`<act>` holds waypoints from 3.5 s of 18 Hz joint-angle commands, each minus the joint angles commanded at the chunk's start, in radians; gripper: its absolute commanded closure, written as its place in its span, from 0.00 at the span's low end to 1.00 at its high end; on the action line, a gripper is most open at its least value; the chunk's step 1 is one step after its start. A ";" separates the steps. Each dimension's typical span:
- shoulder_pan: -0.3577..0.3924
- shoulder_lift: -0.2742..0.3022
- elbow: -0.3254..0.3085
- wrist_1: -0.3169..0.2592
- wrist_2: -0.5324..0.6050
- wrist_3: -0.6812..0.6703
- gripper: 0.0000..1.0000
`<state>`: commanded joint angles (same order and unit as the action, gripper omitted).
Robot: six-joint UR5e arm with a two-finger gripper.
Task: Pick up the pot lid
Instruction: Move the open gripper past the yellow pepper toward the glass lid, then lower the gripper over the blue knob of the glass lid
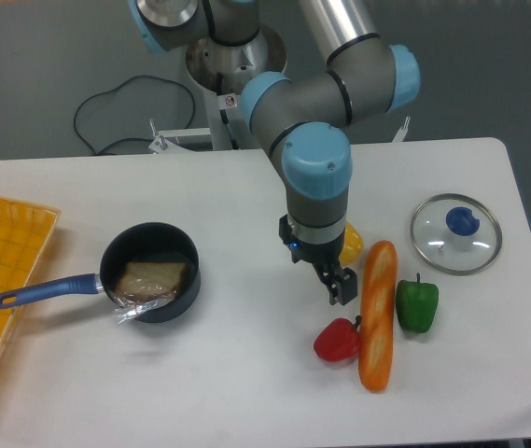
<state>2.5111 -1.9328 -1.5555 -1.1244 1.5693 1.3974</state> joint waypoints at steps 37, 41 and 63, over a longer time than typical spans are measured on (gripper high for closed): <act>0.310 0.061 -0.141 0.006 0.024 -0.002 0.00; 0.350 0.049 -0.101 0.006 0.028 0.023 0.00; 0.454 -0.097 -0.035 0.078 0.026 0.255 0.00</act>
<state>2.9652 -2.0293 -1.5908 -1.0463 1.5953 1.6521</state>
